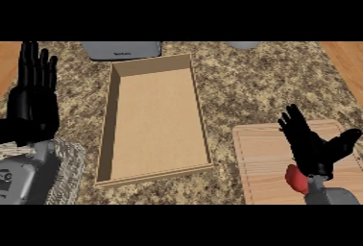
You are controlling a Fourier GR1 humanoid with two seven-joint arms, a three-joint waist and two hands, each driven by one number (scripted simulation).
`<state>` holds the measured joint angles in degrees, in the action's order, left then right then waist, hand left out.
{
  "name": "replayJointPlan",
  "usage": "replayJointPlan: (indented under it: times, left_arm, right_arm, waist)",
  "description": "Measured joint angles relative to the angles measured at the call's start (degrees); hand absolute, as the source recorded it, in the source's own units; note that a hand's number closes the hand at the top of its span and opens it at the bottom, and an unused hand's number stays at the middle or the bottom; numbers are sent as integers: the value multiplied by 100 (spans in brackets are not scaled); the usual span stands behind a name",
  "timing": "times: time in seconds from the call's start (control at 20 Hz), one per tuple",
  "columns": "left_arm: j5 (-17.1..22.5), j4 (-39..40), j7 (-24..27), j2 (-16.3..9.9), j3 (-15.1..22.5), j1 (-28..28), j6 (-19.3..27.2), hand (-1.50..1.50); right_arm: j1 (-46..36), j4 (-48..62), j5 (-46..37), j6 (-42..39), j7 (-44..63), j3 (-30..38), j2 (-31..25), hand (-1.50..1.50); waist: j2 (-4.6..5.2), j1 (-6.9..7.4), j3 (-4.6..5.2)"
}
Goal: Pick the bell pepper from the cutting board and place it in the cardboard box
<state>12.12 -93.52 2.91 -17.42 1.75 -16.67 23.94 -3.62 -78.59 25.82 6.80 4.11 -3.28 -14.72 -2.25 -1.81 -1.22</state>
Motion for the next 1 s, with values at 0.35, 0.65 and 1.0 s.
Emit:
replayJointPlan:
  times: [0.35,0.65,1.0]
  left_arm:
    - [95,-483,-703,-143,235,282,84,0]
    - [262,-808,-1422,-132,404,411,117,0]
    - [426,-983,-1873,-71,693,144,125,0]
  right_arm:
    - [915,-564,-862,1302,-831,1239,-977,150]
    - [1994,-714,-1824,2651,-1445,2060,-1399,-150]
    - [3408,-1553,-2774,3047,-1624,1926,-1574,-150]
  waist:
    - [-24,-437,-80]
    - [-19,-535,-129]
    - [59,-298,-112]
